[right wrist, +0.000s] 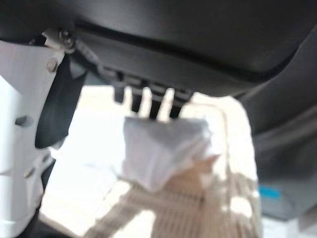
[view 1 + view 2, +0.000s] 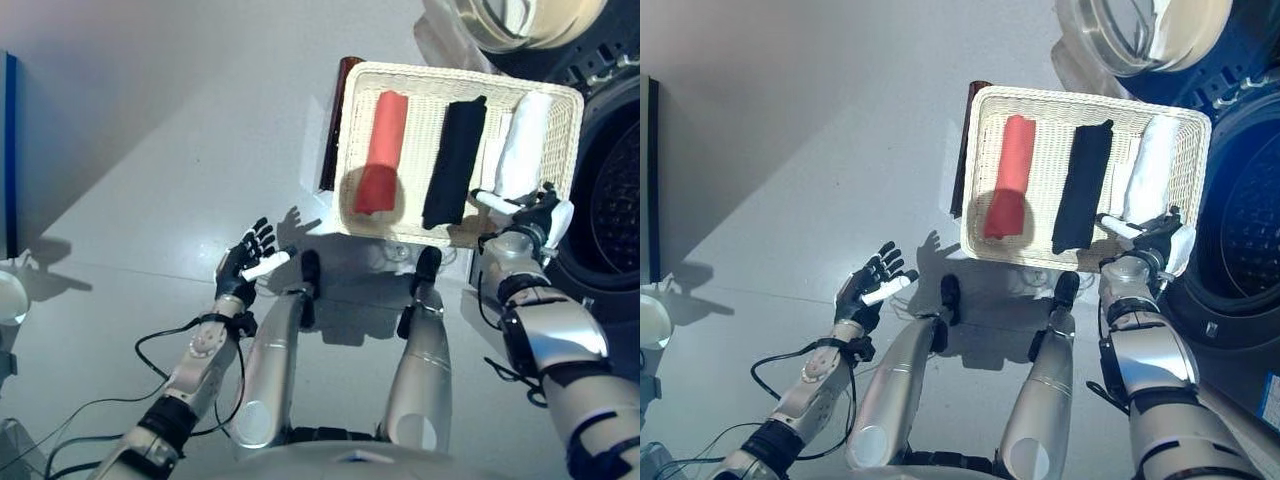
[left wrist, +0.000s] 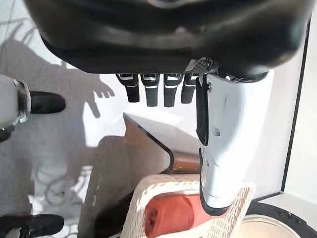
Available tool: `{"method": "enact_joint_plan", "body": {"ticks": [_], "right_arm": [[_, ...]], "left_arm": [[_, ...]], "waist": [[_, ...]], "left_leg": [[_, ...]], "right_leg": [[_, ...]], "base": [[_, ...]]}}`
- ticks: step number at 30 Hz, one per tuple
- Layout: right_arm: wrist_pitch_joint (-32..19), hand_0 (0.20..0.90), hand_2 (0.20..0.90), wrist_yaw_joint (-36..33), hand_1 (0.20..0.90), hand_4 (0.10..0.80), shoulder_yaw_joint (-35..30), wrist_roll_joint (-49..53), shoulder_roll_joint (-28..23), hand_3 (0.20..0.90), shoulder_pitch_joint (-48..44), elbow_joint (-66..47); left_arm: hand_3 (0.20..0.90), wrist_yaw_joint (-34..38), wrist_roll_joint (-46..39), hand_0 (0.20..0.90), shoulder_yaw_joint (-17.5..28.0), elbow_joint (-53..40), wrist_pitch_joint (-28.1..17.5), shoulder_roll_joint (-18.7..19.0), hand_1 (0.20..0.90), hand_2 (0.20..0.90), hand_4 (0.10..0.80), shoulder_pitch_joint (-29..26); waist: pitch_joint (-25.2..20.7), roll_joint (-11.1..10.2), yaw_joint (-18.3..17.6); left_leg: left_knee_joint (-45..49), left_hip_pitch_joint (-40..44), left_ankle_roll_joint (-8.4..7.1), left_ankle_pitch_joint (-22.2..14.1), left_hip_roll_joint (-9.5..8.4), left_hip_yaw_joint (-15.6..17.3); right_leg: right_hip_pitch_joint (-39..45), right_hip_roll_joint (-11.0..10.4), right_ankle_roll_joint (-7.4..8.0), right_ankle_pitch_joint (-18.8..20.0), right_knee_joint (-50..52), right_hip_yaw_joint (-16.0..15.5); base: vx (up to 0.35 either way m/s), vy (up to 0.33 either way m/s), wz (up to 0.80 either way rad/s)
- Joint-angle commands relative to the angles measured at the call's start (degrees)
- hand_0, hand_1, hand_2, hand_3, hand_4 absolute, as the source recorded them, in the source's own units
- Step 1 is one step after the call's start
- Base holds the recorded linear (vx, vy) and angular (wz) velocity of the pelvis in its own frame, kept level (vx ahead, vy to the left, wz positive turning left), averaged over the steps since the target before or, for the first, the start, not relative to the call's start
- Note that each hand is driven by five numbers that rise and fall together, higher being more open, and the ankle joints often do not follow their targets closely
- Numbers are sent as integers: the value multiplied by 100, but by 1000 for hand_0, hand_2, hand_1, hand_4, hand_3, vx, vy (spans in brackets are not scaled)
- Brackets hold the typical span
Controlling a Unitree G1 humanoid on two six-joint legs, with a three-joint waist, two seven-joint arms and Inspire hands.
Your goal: Pick up the clothes and place them into the washing machine
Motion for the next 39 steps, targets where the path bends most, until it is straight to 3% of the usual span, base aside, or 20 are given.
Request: {"method": "enact_joint_plan", "body": {"ticks": [1, 13, 22, 29, 39], "right_arm": [[-60, 900, 900, -316, 900, 800, 125, -203, -473, 900, -35, 21], [15, 900, 900, -312, 900, 800, 182, -321, -738, 900, -39, 156], [54, 900, 900, -410, 900, 800, -48, -303, -1109, 900, 184, 317], [26, 900, 900, -430, 900, 800, -45, -322, -1110, 900, 265, 273], [72, 900, 900, 263, 900, 800, 432, -649, -1247, 900, 237, 241]], "left_arm": [[900, 56, -34, 900, -23, -608, -518, 197, 900, 900, 800, 401], [900, 70, -236, 900, 115, -630, -506, 205, 900, 900, 800, 665], [900, 38, -283, 900, 143, -447, -553, 247, 900, 900, 800, 644], [900, 63, -277, 900, 240, -255, -578, 217, 900, 900, 800, 602], [900, -151, -383, 900, 314, -460, -597, 275, 900, 900, 800, 661]], "waist": [[-418, 44, 60], [-456, 55, 132], [-610, 74, 121], [-733, 32, 106], [-850, 31, 217]], "left_leg": [[311, -277, -797, -21, 391, -433], [1195, -961, -856, -337, 661, -520], [1101, -942, -921, -323, 676, -525], [962, -806, -915, -301, 666, -523], [1104, -987, -890, -312, 625, -587]], "right_leg": [[-338, -232, 52, -518, 1068, 296], [-1160, -163, -47, -1036, 2175, 347], [-1160, -208, -37, -1107, 2200, 331], [-1074, -181, -24, -1103, 2119, 330], [-1163, -220, -48, -1192, 2289, 324]], "base": [[-43, -20, -1], [-12, -14, -4], [35, -27, 4], [53, -14, 1], [8, -18, 0]]}}
